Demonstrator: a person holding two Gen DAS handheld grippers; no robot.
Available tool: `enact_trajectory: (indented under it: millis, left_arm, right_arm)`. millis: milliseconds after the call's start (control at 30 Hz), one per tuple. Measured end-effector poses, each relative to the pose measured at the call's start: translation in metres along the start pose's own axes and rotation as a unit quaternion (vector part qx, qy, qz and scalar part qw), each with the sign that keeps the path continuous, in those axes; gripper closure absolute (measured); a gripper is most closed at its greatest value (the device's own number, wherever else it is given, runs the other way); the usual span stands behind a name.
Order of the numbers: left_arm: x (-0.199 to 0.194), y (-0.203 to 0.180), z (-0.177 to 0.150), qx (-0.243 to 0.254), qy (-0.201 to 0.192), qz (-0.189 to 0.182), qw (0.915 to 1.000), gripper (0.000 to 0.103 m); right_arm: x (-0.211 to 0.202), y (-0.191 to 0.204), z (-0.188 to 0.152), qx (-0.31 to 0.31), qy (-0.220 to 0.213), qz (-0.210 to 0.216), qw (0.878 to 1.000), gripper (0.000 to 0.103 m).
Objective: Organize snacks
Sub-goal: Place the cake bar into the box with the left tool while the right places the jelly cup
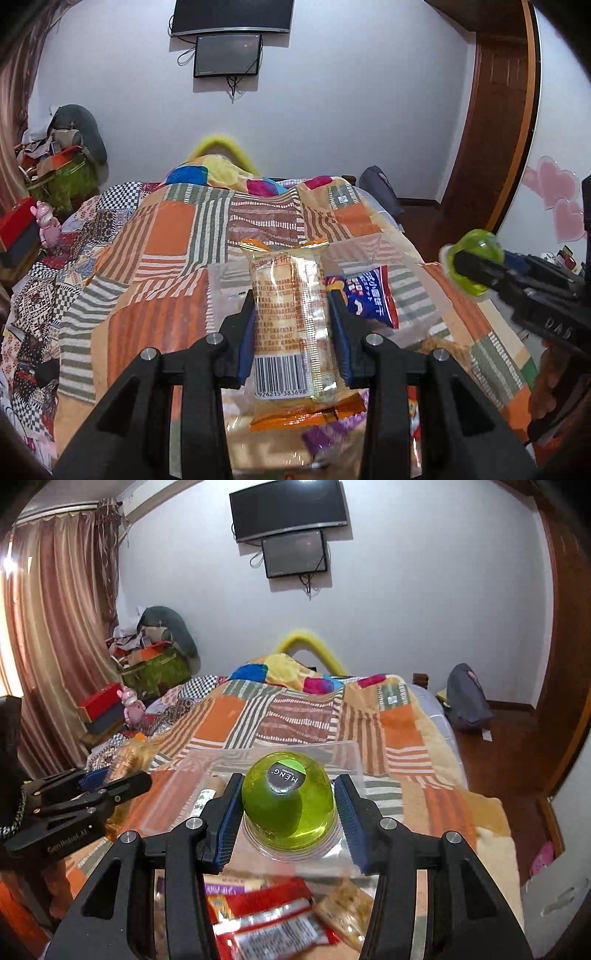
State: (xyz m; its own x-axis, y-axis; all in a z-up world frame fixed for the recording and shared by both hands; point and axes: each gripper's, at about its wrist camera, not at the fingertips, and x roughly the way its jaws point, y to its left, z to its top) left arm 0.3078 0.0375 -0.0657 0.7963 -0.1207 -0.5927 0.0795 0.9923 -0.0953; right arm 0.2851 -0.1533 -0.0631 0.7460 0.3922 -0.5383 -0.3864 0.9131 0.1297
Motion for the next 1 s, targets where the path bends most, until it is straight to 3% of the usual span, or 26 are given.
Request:
enact_trajectory:
  millis: [367, 600, 700, 800, 1000]
  left_arm:
    - [0.069, 0.0, -0.001, 0.001, 0.069, -0.01, 0.9976, 0.067]
    - [0.085, -0.002, -0.009, 0.005, 0.092, -0.012, 0.9957, 0.067]
    - [0.085, -0.001, -0.011, 0.001, 0.094, -0.004, 0.9956, 0.065]
    - [0.081, 0.001, -0.012, -0.005, 0.095, -0.004, 0.9954, 0.056]
    - [0.054, -0.002, -0.009, 0.007, 0.068, -0.004, 0.9976, 0.047]
  right_arm:
    - [0.055, 0.005, -0.012, -0.016, 0.079, -0.001, 0.997, 0.057]
    - [0.07, 0.007, -0.023, -0.021, 0.113, -0.001, 0.993, 0.059]
    - [0.067, 0.008, -0.024, -0.022, 0.112, -0.005, 0.993, 0.059]
    - [0.06, 0.01, -0.02, -0.027, 0.105, -0.008, 0.994, 0.058]
    - [0.041, 0.011, -0.013, -0.04, 0.081, -0.011, 0.996, 0.05]
